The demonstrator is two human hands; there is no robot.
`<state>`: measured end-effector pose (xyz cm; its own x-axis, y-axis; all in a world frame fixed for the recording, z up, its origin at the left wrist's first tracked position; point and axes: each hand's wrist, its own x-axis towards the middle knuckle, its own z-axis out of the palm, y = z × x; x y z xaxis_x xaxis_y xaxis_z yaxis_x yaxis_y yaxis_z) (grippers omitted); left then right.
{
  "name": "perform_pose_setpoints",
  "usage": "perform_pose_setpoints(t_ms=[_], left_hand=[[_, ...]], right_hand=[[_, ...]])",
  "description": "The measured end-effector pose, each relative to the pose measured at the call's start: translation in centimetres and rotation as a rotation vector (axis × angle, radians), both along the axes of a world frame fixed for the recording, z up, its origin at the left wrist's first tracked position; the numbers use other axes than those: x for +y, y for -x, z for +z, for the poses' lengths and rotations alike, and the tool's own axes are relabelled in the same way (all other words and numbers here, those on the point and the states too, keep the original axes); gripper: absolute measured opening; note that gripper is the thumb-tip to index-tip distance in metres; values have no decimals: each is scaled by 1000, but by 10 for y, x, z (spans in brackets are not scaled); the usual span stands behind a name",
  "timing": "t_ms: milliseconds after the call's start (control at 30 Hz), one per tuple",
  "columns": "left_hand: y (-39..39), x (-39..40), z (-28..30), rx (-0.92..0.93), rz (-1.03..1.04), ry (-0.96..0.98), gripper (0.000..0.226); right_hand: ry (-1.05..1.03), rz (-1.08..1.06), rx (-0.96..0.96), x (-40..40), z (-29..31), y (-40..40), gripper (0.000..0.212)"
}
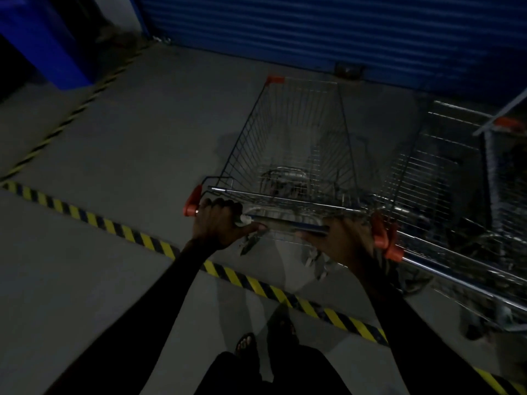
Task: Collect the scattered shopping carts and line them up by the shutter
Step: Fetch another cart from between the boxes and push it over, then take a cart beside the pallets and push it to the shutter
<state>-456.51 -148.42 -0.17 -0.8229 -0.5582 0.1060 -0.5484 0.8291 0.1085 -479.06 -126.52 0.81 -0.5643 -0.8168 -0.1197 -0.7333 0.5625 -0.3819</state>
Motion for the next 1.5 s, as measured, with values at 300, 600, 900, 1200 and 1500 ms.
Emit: perform_pose_setpoints(t_ms=[300,600,900,1200,1500], left_hand=[[-33,50,15,214,156,-254,50],[-111,118,35,160,524,-450,42],[-192,180,44,182,807,-446,41],[-279,221,63,345,1068,-438,43],[-388,253,75,556,1252,-336,43]], right_hand=[[140,31,-144,-7,-7,-2,63],[348,181,-115,-34,3,-98,15],[273,599,-377,-36,2,-168,11],[241,778,-441,-52,16,-239,9],[243,966,-460,-70,43,-380,17]])
